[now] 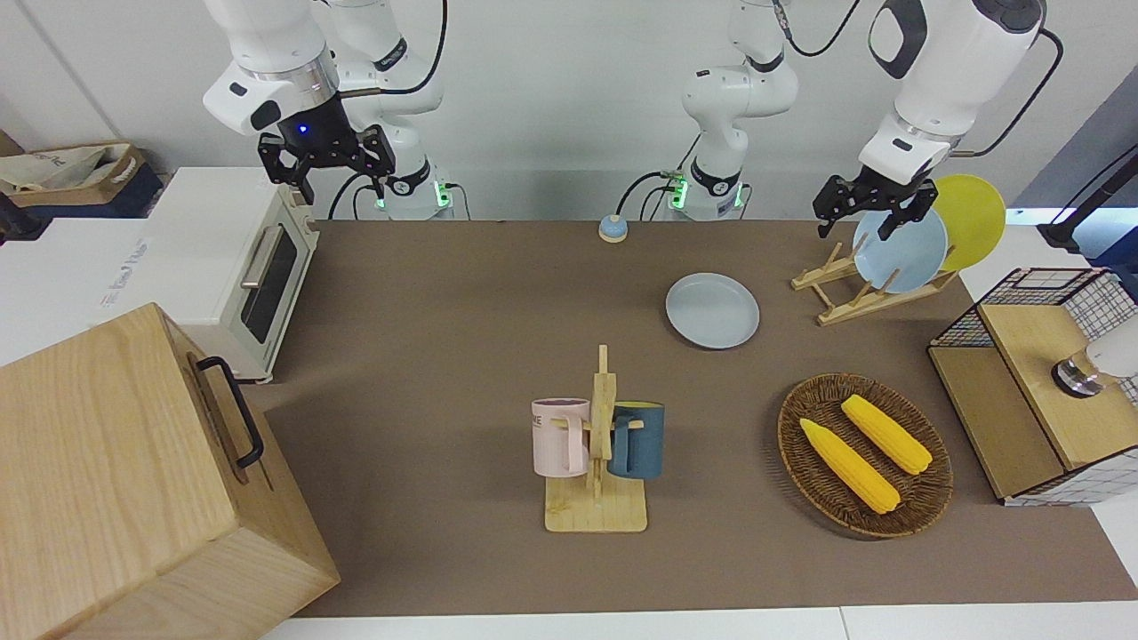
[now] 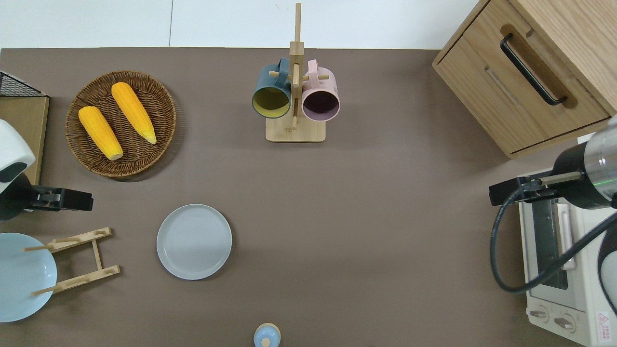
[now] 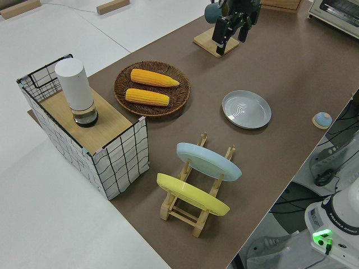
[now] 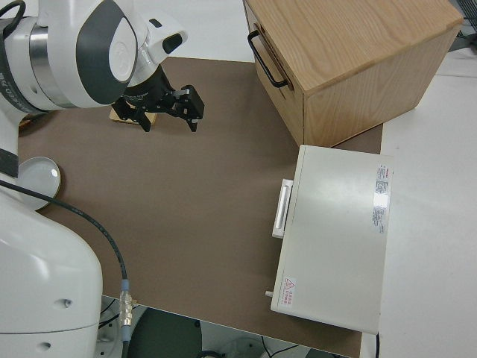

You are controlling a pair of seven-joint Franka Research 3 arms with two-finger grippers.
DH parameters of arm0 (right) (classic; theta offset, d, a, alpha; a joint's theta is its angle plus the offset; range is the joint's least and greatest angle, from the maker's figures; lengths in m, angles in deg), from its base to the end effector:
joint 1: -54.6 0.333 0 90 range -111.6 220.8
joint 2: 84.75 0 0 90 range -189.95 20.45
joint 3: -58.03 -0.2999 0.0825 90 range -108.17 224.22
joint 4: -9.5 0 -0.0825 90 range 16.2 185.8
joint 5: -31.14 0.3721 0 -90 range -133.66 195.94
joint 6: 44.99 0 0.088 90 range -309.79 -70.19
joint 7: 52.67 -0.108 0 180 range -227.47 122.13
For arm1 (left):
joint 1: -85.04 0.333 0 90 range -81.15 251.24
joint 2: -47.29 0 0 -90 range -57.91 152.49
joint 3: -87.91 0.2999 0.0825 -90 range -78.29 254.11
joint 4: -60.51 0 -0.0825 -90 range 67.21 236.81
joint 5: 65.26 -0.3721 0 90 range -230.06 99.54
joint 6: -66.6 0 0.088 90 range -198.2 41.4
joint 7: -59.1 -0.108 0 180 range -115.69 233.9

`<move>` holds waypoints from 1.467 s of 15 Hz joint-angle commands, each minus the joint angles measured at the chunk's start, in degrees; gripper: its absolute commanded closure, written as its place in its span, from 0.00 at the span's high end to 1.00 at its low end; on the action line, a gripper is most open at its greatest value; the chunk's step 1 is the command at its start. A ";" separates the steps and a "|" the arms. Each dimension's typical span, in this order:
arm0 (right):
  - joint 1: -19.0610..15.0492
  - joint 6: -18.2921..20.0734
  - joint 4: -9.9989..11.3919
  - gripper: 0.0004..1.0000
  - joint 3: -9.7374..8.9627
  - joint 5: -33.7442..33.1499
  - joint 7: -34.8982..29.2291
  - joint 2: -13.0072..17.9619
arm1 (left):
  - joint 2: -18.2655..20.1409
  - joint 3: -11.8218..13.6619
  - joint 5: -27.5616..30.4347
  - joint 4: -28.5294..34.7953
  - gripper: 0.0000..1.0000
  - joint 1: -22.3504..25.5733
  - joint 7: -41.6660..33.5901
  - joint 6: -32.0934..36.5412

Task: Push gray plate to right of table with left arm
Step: 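Move the left gripper down beside the gray plate's near edge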

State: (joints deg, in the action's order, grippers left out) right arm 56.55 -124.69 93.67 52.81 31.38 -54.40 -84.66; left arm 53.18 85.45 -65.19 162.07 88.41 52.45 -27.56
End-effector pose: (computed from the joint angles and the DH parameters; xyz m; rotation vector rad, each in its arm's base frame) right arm 0.5190 0.0658 0.6391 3.1338 0.1498 -0.1201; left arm 0.5148 0.0071 0.5748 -3.1360 0.1566 0.0418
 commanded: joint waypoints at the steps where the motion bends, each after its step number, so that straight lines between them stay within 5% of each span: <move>1: -0.63 0.69 -0.05 0.98 -0.32 0.46 0.06 0.43 | -0.36 0.09 0.97 -1.11 0.99 -0.46 1.12 1.61; 22: -0.63 0.69 -0.05 0.98 -0.32 0.55 0.15 0.43 | 1.75 0.44 2.39 5.82 0.99 0.07 1.12 2.33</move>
State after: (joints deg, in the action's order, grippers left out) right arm 56.55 -124.69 93.67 52.81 31.38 -54.40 -84.66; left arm 52.98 85.73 -63.55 163.95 88.45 52.94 -23.51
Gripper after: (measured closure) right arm 0.013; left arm 0.004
